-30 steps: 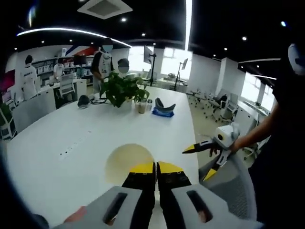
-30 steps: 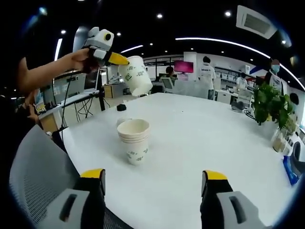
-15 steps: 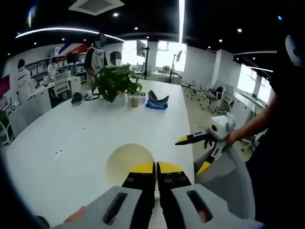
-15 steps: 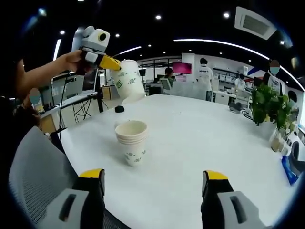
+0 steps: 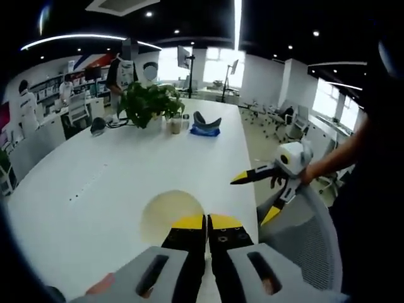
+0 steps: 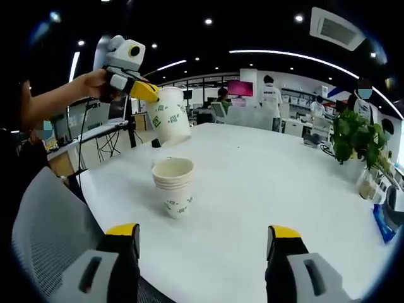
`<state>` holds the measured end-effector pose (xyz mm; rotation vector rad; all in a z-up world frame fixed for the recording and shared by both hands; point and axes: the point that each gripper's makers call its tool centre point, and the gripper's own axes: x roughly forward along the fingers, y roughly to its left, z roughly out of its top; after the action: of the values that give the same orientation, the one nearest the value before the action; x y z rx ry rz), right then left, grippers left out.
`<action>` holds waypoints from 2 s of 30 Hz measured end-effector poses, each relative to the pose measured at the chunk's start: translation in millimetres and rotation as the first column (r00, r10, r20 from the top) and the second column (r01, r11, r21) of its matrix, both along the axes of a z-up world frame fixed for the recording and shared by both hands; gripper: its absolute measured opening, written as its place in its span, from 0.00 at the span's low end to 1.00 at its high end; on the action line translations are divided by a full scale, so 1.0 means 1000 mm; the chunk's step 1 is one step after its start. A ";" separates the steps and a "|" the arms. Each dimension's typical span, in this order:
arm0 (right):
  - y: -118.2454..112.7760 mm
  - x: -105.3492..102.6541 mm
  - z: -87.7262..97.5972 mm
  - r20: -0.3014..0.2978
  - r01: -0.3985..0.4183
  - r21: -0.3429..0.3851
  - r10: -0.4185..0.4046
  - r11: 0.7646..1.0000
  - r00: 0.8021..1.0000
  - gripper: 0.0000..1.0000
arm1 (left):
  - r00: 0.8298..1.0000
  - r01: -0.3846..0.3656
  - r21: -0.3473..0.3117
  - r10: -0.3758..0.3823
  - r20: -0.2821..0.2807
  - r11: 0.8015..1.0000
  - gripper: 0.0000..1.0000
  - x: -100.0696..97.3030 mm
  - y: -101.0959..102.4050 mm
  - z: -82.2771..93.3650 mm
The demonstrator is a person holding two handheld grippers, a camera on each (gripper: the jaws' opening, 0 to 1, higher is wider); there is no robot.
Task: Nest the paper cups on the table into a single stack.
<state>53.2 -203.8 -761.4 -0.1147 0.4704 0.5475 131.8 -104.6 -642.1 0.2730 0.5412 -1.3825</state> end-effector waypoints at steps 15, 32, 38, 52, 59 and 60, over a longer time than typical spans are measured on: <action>0.000 0.000 -0.001 -0.005 0.003 -0.002 -0.003 1.000 1.000 0.83 | 0.998 0.047 0.101 -0.050 0.031 0.994 0.00 -0.015 -0.007 -0.025; -0.002 0.000 -0.002 -0.007 0.007 0.003 -0.007 1.000 1.000 0.83 | 0.989 0.102 0.219 -0.123 0.083 0.970 0.00 -0.019 -0.015 -0.064; -0.003 0.000 -0.003 -0.009 0.009 0.002 -0.009 1.000 1.000 0.83 | 0.984 0.124 0.263 -0.152 0.091 0.957 0.00 -0.020 -0.017 -0.079; -0.001 0.000 -0.002 -0.010 0.011 -0.001 -0.011 1.000 1.000 0.83 | 0.984 0.166 0.299 -0.178 0.012 0.940 0.00 -0.025 -0.019 -0.109; -0.003 -0.001 -0.004 -0.013 0.009 -0.003 -0.009 1.000 1.000 0.82 | 0.986 0.165 0.259 -0.159 -0.046 0.952 0.00 -0.027 -0.022 -0.111; -0.003 0.000 -0.004 -0.014 0.009 -0.003 -0.009 1.000 1.000 0.82 | 0.986 0.166 0.258 -0.159 -0.048 0.952 0.00 -0.026 -0.022 -0.111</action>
<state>52.7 -206.8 -765.8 -0.1120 0.4852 0.5392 105.5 -126.8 -753.0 0.5229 0.7383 -1.4754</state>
